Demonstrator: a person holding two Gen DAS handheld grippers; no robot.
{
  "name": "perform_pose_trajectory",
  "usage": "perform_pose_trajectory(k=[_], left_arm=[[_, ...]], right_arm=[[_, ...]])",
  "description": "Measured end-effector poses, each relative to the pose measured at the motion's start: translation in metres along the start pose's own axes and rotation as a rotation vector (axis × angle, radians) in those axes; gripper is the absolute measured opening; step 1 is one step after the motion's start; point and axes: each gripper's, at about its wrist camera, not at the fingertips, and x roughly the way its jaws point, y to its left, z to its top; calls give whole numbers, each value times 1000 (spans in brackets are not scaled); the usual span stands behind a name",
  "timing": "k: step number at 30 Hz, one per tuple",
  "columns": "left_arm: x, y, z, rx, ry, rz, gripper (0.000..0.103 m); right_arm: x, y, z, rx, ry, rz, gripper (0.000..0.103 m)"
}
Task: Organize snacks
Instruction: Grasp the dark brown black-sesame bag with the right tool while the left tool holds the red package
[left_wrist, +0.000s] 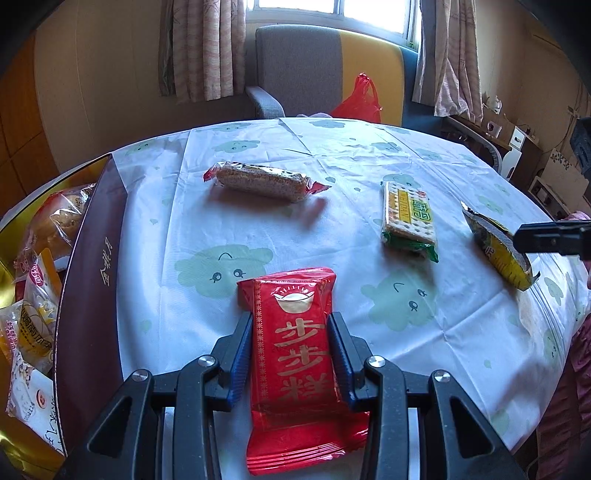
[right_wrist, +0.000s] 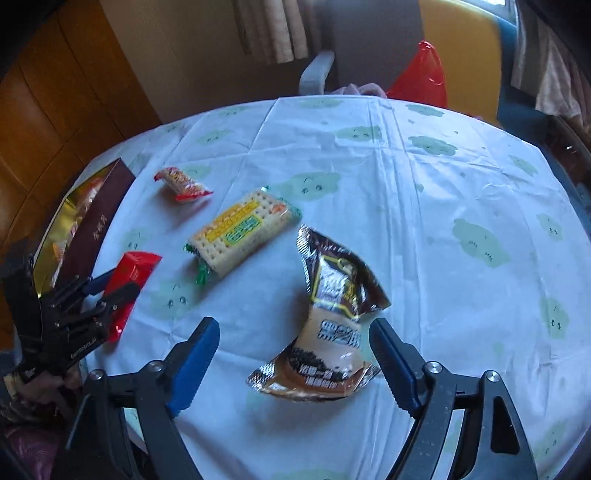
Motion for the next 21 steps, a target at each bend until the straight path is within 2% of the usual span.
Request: perform_pose_trajectory(k=[8,11,14,15,16,21], left_arm=[[1,-1,1,6,6,10,40],[1,-1,0,7,6,14,40],[1,-2,0,6,6,16,40],[1,-2,0,8,7,17,41],[1,-3,0,10,6,21,41],[1,-3,0,15,7,27,41]], right_arm=[[10,-32,4,238,-16,68,84],[16,-41,1,282,-14,65,77],[22,-46,-3,310,-13,68,57],[22,-43,-2,294,-27,76,38],[22,-40,-2,288,-29,82,28],[32,-4,1,126,-37,-15,28]])
